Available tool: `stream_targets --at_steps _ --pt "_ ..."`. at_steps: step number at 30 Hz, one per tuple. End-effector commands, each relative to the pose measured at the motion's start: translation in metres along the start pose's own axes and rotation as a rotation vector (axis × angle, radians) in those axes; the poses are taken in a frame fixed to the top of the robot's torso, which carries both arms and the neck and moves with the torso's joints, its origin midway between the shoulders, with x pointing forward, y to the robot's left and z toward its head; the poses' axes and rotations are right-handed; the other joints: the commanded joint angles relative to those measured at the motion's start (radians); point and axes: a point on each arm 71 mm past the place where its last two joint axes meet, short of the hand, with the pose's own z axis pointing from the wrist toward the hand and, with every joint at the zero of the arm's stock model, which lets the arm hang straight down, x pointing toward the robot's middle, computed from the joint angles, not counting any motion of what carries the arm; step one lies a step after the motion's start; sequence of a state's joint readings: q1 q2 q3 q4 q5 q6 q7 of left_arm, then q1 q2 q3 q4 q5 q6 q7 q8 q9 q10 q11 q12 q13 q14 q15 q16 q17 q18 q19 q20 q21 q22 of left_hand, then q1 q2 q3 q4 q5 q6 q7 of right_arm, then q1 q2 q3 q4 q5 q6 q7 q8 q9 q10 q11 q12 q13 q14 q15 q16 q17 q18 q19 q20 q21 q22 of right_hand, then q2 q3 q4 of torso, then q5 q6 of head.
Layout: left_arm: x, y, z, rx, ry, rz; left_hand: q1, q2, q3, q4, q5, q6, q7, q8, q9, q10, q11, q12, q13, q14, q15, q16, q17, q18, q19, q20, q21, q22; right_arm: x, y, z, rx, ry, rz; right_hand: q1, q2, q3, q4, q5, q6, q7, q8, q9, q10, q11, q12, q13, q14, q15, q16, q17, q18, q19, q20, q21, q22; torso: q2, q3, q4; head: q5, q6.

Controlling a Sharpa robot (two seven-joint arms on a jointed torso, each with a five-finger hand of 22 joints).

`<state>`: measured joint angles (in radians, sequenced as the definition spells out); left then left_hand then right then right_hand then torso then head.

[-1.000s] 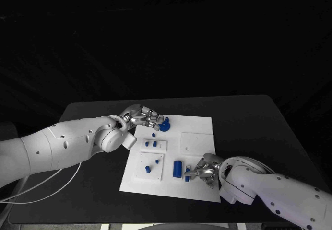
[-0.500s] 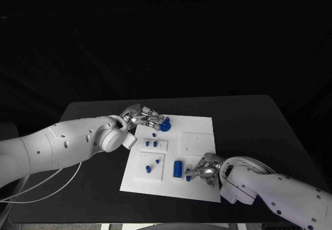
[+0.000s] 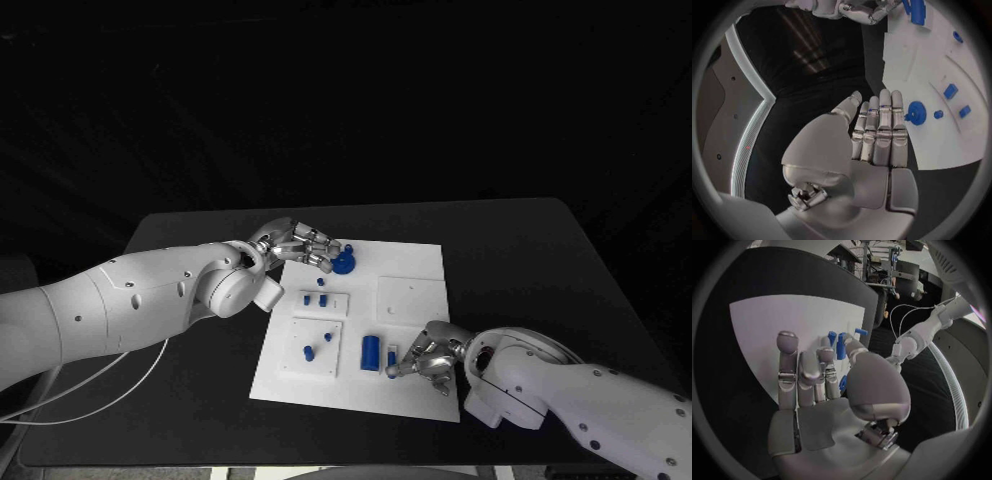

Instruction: Assemble the parts on the task board

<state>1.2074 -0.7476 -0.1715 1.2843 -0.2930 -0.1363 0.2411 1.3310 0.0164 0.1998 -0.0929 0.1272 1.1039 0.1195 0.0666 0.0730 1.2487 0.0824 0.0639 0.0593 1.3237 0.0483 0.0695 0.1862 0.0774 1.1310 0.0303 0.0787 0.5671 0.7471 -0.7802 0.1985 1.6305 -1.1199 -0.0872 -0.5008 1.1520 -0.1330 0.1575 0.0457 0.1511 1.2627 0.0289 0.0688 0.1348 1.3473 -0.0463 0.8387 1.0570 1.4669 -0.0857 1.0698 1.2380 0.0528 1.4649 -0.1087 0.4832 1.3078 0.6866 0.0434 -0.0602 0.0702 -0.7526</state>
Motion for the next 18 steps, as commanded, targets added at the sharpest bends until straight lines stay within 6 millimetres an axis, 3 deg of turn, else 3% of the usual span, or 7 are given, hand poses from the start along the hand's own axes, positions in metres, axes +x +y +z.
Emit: stream_targets --at_steps 1,10,18 --pt "0.0027 -0.0011 0.0004 0.005 0.019 -0.005 -0.010 -0.001 0.000 0.004 0.003 -0.007 -0.001 -0.002 0.000 -0.008 -0.001 0.001 0.001 -0.003 0.004 -0.002 0.001 -0.015 0.007 0.002 -0.005 -0.001 0.0067 0.0024 -0.0011 -0.036 0.078 -0.025 0.013 0.000 -0.004 -0.006 0.006 -0.001 0.004 -0.005 -0.001 -0.009 -0.001 0.001 0.002 0.005 -0.007 -0.002 0.002 -0.001 0.046 -0.007 0.002 0.027 0.000 0.0002 0.0004 -0.003 0.000" --pt "0.0026 -0.0010 0.0004 0.005 0.019 -0.005 -0.010 -0.001 0.000 0.004 0.003 -0.007 -0.001 -0.002 0.000 -0.008 -0.001 0.001 0.001 -0.003 0.004 -0.002 0.001 -0.015 0.007 0.002 -0.005 -0.001 0.0075 -0.0006 -0.0010 -0.011 0.083 -0.056 0.018 0.008 0.008 -0.031 0.018 0.003 0.002 -0.005 -0.003 -0.008 -0.002 0.005 0.006 0.005 -0.008 0.000 0.006 -0.002 0.047 -0.007 0.006 0.032 0.000 -0.0013 0.0019 -0.007 -0.002" --pt "0.0025 -0.0009 0.0003 0.004 0.020 -0.005 -0.010 -0.001 0.000 0.004 0.003 -0.007 -0.001 -0.002 0.000 -0.008 -0.001 0.001 0.001 -0.003 0.004 -0.002 0.001 -0.015 0.007 0.002 -0.005 -0.001 0.0078 -0.0036 0.0012 0.016 0.068 -0.061 0.014 0.018 0.080 -0.057 -0.008 0.007 -0.001 -0.005 -0.005 -0.006 -0.004 0.007 0.008 0.007 -0.009 0.003 0.009 -0.005 0.047 -0.009 0.011 0.036 0.000 -0.0011 0.0025 -0.007 -0.004"
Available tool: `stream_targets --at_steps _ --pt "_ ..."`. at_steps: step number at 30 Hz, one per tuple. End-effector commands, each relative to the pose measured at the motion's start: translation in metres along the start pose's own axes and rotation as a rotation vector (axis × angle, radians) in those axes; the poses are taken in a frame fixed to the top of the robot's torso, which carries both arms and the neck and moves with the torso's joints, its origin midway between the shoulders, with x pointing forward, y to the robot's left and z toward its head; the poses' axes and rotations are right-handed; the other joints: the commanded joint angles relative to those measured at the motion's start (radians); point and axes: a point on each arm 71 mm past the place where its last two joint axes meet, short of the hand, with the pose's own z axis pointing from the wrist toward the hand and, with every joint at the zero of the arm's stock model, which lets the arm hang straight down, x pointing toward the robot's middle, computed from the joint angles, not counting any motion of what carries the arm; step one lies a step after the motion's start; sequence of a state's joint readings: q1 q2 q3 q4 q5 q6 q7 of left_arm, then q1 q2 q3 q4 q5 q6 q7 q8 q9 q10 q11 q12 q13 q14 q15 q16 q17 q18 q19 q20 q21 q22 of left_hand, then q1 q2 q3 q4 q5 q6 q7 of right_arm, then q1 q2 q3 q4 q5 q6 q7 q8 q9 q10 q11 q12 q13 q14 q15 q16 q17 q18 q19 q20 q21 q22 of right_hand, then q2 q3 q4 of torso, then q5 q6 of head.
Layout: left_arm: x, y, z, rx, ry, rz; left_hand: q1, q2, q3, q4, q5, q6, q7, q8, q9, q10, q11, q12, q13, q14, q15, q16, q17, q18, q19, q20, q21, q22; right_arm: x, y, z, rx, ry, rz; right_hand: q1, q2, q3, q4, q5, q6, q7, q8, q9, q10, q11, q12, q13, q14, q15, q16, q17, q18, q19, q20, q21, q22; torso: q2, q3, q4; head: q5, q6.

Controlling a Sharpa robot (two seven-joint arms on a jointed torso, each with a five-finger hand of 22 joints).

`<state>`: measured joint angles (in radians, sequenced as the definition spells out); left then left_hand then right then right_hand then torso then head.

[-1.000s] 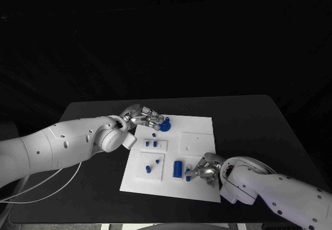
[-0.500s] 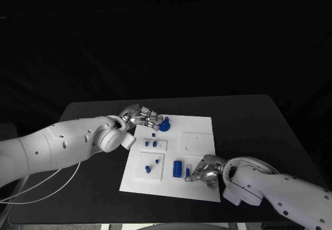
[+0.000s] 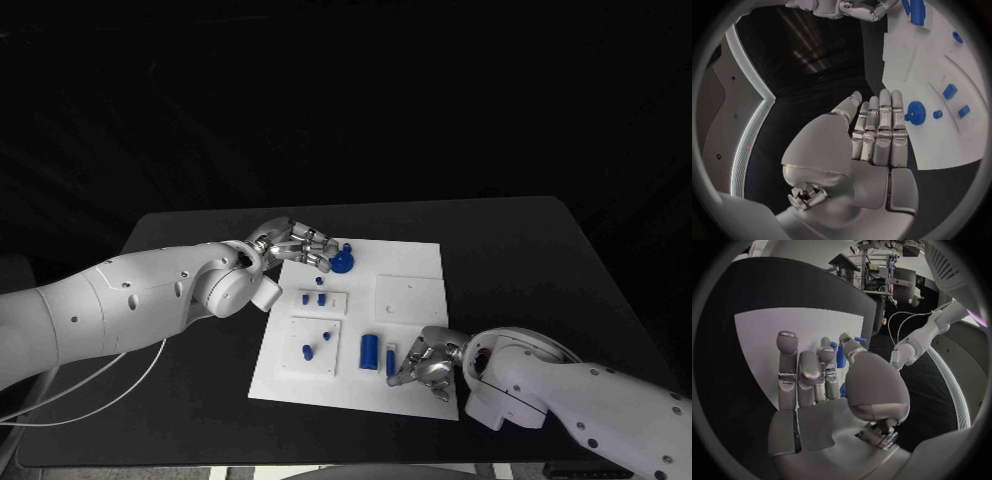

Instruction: Assemble the parts on the task board

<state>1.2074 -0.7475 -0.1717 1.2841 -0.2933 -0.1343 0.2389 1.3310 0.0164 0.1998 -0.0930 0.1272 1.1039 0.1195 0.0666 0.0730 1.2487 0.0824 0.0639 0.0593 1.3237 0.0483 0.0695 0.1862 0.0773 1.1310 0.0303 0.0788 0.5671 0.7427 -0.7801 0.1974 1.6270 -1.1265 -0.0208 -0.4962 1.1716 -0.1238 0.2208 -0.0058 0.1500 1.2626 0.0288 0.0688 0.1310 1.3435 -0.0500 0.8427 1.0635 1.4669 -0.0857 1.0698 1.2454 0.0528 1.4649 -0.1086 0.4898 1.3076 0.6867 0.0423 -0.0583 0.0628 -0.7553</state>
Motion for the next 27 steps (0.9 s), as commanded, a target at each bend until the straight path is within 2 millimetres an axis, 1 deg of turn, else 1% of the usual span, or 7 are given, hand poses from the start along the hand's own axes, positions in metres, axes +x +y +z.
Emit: stream_targets --at_steps 1,6,17,20,22,23,27 --pt "0.0023 -0.0011 0.0002 0.006 0.018 -0.005 -0.010 -0.001 0.000 0.004 0.003 -0.007 -0.001 -0.002 0.000 -0.008 -0.001 0.001 0.001 -0.002 0.004 -0.002 0.001 -0.015 0.007 0.002 -0.005 -0.001 0.0023 -0.0017 0.0010 0.020 0.008 -0.024 -0.009 0.009 0.028 -0.010 -0.009 0.008 -0.002 -0.005 -0.002 -0.003 -0.001 0.002 0.002 0.007 -0.009 0.002 0.001 -0.005 0.047 -0.009 0.005 0.036 0.000 0.0002 0.0008 0.000 -0.001" --pt "0.0020 -0.0009 0.0001 0.005 0.017 -0.005 -0.010 -0.001 0.000 0.004 0.003 -0.007 -0.001 -0.002 0.000 -0.008 -0.001 0.001 0.001 -0.002 0.004 -0.002 0.001 -0.015 0.007 0.002 -0.005 -0.001 0.0020 -0.0031 0.0021 0.026 -0.003 -0.015 -0.043 0.027 0.073 0.007 -0.051 0.007 -0.003 -0.005 -0.001 0.000 -0.002 0.003 0.002 0.008 -0.010 0.003 0.002 -0.005 0.048 -0.009 0.008 0.037 0.000 0.0003 -0.0007 0.001 -0.002" --pt "0.0021 -0.0008 0.0001 0.004 0.018 -0.005 -0.009 -0.002 0.002 0.009 0.003 -0.008 0.000 -0.002 0.000 -0.008 -0.001 0.001 0.001 -0.002 0.004 -0.002 0.000 -0.016 0.010 0.002 -0.002 -0.019 0.0005 -0.0036 0.0034 0.032 -0.028 0.004 -0.064 0.041 0.085 0.024 -0.058 0.008 -0.004 -0.005 0.003 0.004 -0.002 0.007 0.004 0.009 -0.009 0.008 0.005 -0.005 0.049 -0.009 0.018 0.040 0.000 0.0005 -0.0008 0.000 -0.002" --pt "0.0022 -0.0008 0.0001 0.004 0.018 -0.005 -0.009 -0.002 0.002 0.009 0.003 -0.008 0.000 -0.002 0.000 -0.008 -0.001 0.001 0.001 -0.002 0.004 -0.002 0.000 -0.016 0.010 0.002 -0.002 -0.019 -0.0002 -0.0045 0.0037 0.039 -0.035 0.008 -0.070 0.057 0.093 0.026 -0.057 0.006 -0.004 -0.005 0.004 0.004 -0.002 0.006 0.003 0.009 -0.009 0.010 0.007 -0.006 0.049 -0.009 0.023 0.042 0.000 0.0003 -0.0005 -0.001 -0.002" --pt "0.0022 -0.0007 0.0001 0.003 0.018 -0.005 -0.009 -0.002 0.002 0.009 0.003 -0.008 0.000 -0.002 0.000 -0.008 -0.001 0.001 0.001 -0.002 0.004 -0.002 0.000 -0.016 0.010 0.002 -0.002 -0.019 -0.0005 -0.0050 0.0039 0.043 -0.039 0.010 -0.072 0.053 0.131 0.020 -0.092 0.006 -0.005 -0.005 0.004 0.006 -0.003 0.006 0.004 0.009 -0.010 0.012 0.008 -0.006 0.049 -0.009 0.023 0.042 0.000 0.0003 -0.0005 -0.001 -0.001" --pt "0.0022 -0.0007 0.0001 0.003 0.018 -0.005 -0.009 -0.002 0.002 0.009 0.003 -0.008 0.000 -0.002 0.000 -0.008 -0.001 0.001 0.001 -0.002 0.004 -0.002 0.000 -0.016 0.010 0.002 -0.002 -0.019 -0.0006 -0.0052 0.0041 0.045 -0.040 0.011 -0.081 0.043 0.161 0.018 -0.092 0.007 -0.004 -0.005 0.005 0.006 -0.003 0.006 0.004 0.009 -0.010 0.011 0.008 -0.007 0.049 -0.010 0.025 0.042 0.000 0.0003 -0.0005 -0.001 -0.001" --pt "0.0023 -0.0006 0.0002 0.002 0.018 -0.005 -0.009 -0.002 0.002 0.009 0.003 -0.008 0.000 -0.002 0.000 -0.008 -0.001 0.001 0.001 -0.002 0.004 -0.002 0.000 -0.016 0.010 0.002 -0.002 -0.019 -0.0007 -0.0052 0.0048 0.050 -0.044 0.014 -0.087 0.052 0.189 -0.006 -0.090 0.005 -0.005 -0.005 0.009 0.005 -0.003 0.005 0.005 0.009 -0.010 0.012 0.007 -0.007 0.049 -0.009 0.026 0.042 -0.001 -0.0001 -0.0005 -0.002 0.000"
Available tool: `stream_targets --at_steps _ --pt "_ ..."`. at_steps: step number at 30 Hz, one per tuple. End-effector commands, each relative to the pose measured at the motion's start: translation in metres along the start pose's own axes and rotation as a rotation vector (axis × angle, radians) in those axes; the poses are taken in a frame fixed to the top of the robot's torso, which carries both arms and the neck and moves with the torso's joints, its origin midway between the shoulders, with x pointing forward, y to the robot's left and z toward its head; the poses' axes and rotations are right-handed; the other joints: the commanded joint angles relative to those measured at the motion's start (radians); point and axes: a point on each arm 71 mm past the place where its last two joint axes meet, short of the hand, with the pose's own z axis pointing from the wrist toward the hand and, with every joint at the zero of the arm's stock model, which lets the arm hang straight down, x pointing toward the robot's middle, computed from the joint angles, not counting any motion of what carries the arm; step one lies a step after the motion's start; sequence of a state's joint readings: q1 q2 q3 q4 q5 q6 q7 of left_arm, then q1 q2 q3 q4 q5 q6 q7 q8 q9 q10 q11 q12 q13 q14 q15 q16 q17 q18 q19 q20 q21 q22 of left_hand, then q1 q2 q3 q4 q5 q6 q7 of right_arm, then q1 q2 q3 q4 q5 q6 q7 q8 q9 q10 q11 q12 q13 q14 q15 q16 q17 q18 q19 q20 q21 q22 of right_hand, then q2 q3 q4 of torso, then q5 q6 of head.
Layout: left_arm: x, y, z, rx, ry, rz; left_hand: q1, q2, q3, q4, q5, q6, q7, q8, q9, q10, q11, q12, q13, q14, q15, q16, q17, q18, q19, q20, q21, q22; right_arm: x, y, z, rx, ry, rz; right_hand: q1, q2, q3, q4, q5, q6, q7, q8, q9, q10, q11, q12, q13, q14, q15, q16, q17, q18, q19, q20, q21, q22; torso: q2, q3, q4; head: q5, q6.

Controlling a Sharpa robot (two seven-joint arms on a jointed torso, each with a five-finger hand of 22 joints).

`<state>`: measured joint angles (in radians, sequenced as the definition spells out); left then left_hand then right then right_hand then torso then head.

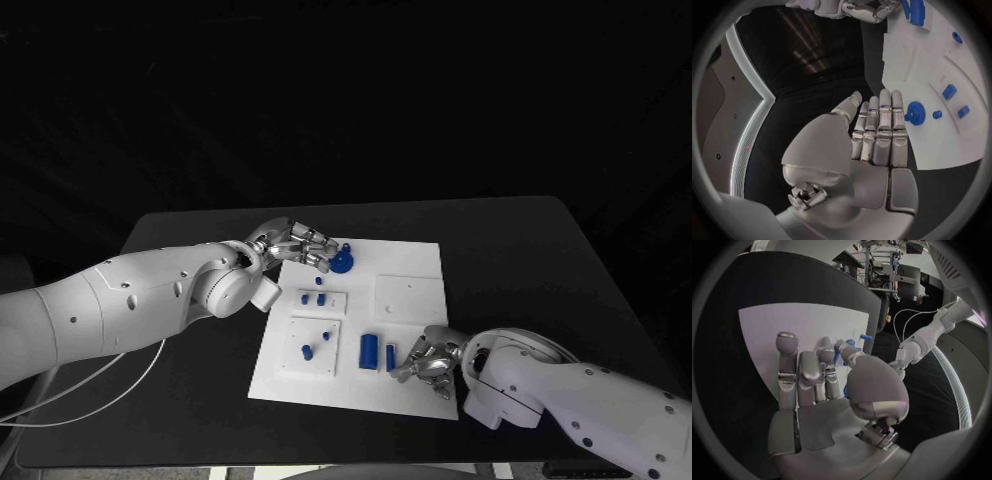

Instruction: Assemble the parts on the task board

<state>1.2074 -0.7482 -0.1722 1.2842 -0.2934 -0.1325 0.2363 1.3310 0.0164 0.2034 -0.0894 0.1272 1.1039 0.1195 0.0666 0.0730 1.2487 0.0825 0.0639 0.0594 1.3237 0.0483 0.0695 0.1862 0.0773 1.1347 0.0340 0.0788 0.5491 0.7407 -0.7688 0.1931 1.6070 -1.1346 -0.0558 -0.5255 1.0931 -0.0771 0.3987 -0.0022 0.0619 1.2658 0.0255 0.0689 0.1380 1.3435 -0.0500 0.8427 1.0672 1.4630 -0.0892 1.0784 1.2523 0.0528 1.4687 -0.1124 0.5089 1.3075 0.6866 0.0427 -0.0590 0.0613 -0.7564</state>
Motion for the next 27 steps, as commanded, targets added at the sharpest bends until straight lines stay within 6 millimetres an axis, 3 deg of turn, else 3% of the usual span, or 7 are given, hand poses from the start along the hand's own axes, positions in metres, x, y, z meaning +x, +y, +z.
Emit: stream_targets --at_steps 1,15,27 --pt "0.002 -0.001 0.000 0.005 0.017 -0.005 -0.009 -0.002 -0.002 0.005 0.003 -0.008 0.000 -0.002 0.000 -0.008 -0.001 0.001 0.001 -0.002 0.004 -0.002 0.000 -0.016 0.006 -0.002 -0.002 -0.001 0.000 0.000 0.001 0.010 -0.013 0.002 -0.010 0.006 0.012 -0.014 -0.002 0.002 -0.002 -0.005 0.002 0.005 -0.003 0.005 0.001 0.013 -0.006 0.003 0.000 -0.006 0.045 -0.006 0.006 0.042 -0.001 -0.0005 0.0004 -0.001 0.001" --pt "0.003 -0.001 0.000 0.001 0.021 -0.005 -0.007 -0.002 -0.001 0.006 0.004 -0.009 0.000 -0.002 0.000 -0.008 -0.001 0.001 0.001 -0.003 0.004 -0.002 0.000 -0.016 0.007 -0.002 -0.001 -0.006 0.001 0.000 0.004 0.019 -0.006 0.006 -0.028 0.005 0.012 -0.018 0.007 0.002 -0.002 -0.005 0.005 0.007 -0.003 0.006 0.003 0.013 -0.006 0.005 0.001 -0.007 0.045 -0.005 0.008 0.042 0.000 -0.0004 0.0002 -0.001 0.001" --pt "0.004 0.000 0.001 -0.004 0.033 -0.004 -0.005 -0.001 0.001 0.005 0.008 -0.009 0.000 -0.002 0.000 -0.009 -0.001 0.001 0.001 -0.003 0.004 -0.002 0.000 -0.016 0.006 -0.002 0.000 -0.007 0.005 -0.007 0.012 0.084 0.046 0.017 -0.028 0.017 -0.005 -0.064 0.065 -0.001 -0.001 -0.005 0.005 0.003 -0.003 0.003 0.002 0.013 -0.005 0.002 -0.003 -0.008 0.044 -0.004 -0.001 0.040 0.000 -0.0006 0.0002 -0.006 -0.002"
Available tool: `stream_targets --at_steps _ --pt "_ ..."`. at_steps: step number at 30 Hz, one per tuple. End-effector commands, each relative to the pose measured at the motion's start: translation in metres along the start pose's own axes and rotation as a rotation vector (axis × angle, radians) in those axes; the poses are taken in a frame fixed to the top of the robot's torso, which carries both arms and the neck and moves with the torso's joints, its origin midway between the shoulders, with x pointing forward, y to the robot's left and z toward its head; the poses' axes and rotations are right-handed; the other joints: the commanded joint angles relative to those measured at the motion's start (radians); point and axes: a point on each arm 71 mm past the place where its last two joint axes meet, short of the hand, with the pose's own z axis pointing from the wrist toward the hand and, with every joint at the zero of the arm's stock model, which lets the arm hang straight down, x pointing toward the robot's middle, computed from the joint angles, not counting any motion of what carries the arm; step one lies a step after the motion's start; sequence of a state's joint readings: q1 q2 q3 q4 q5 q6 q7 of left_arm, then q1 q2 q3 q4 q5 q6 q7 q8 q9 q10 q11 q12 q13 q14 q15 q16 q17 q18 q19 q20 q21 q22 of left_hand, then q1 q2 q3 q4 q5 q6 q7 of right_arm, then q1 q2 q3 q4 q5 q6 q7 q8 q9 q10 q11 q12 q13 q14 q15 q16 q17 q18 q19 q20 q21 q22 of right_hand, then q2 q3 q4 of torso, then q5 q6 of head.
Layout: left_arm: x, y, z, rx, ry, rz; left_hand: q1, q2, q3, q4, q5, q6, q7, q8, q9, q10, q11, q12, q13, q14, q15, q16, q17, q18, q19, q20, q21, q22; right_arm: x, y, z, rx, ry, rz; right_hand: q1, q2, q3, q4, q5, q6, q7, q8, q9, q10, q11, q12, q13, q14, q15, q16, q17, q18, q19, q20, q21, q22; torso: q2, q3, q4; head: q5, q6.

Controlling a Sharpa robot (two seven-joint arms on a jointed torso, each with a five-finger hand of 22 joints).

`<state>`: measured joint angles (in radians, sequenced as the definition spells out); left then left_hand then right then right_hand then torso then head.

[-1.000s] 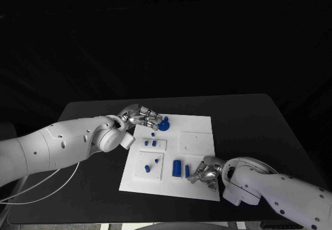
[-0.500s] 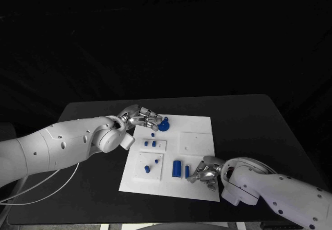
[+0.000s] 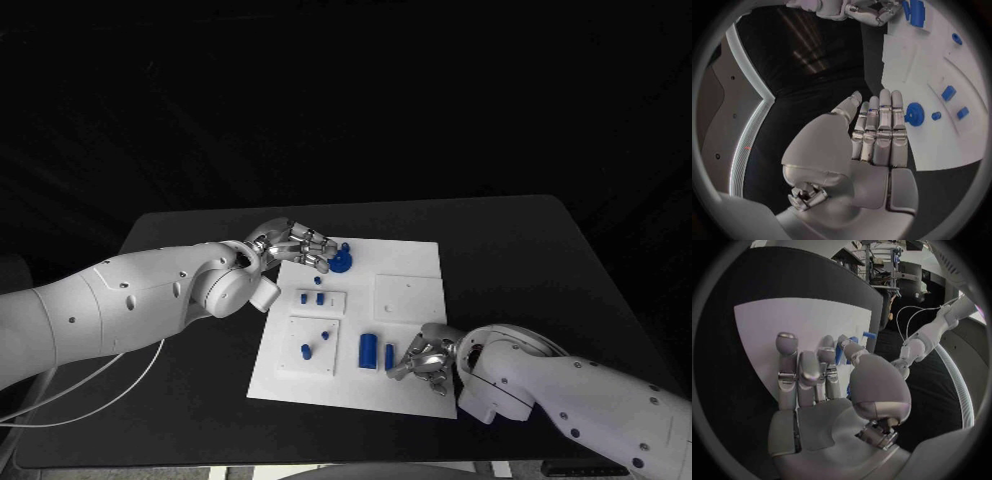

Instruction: Assemble the parts on the task board

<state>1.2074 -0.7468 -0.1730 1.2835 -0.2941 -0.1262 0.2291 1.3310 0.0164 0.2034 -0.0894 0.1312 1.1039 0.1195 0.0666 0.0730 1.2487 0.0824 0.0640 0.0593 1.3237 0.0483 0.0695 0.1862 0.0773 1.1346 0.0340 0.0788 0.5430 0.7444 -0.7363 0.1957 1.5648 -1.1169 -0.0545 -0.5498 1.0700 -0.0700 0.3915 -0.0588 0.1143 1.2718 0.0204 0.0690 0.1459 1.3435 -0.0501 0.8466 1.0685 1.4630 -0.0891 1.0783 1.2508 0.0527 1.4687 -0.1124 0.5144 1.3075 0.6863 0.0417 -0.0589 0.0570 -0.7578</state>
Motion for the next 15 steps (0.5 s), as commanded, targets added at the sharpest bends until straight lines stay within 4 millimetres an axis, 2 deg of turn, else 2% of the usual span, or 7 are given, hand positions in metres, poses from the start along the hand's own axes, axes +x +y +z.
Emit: stream_targets --at_steps 1,9,15 --pt "0.0032 -0.0008 0.0007 0.003 0.027 -0.003 -0.005 -0.001 0.001 0.005 0.004 -0.009 0.000 -0.002 0.000 -0.009 -0.001 0.001 0.001 -0.003 0.004 -0.002 0.000 -0.016 0.006 -0.002 0.000 -0.001 0.0063 -0.0081 0.0044 0.057 0.046 -0.005 -0.004 0.009 0.002 -0.011 0.025 -0.007 0.004 -0.005 -0.003 0.003 -0.003 0.000 0.000 0.012 -0.005 0.001 -0.002 -0.008 0.044 -0.004 -0.007 0.040 0.001 0.0004 0.0001 -0.002 0.000" --pt "0.0042 0.0011 0.0004 -0.004 0.034 -0.002 -0.005 -0.001 0.001 0.005 0.004 -0.009 0.000 -0.002 0.000 -0.009 -0.001 0.001 0.001 -0.003 0.004 -0.002 0.000 -0.016 0.006 -0.002 0.000 -0.001 0.0122 -0.0153 0.0095 0.088 0.070 0.002 -0.009 0.016 0.002 -0.042 0.079 -0.008 0.004 -0.005 -0.002 0.000 -0.003 -0.003 0.000 0.012 -0.005 0.001 -0.003 -0.008 0.043 -0.005 -0.011 0.039 0.000 0.0008 0.0000 -0.003 -0.001" --pt "0.0048 0.0026 0.0000 -0.008 0.037 -0.001 -0.004 -0.001 0.003 0.003 0.005 -0.010 0.001 -0.002 0.000 -0.010 -0.001 0.001 0.001 -0.004 0.005 -0.002 0.000 -0.015 0.005 -0.002 0.001 -0.001 0.0130 -0.0172 0.0104 0.093 0.071 0.010 -0.014 0.017 0.002 -0.047 0.090 -0.008 0.004 -0.005 -0.002 0.000 -0.003 -0.003 0.000 0.012 -0.005 0.000 -0.003 -0.008 0.044 -0.005 -0.010 0.040 0.000 0.0009 -0.0008 -0.003 -0.001"
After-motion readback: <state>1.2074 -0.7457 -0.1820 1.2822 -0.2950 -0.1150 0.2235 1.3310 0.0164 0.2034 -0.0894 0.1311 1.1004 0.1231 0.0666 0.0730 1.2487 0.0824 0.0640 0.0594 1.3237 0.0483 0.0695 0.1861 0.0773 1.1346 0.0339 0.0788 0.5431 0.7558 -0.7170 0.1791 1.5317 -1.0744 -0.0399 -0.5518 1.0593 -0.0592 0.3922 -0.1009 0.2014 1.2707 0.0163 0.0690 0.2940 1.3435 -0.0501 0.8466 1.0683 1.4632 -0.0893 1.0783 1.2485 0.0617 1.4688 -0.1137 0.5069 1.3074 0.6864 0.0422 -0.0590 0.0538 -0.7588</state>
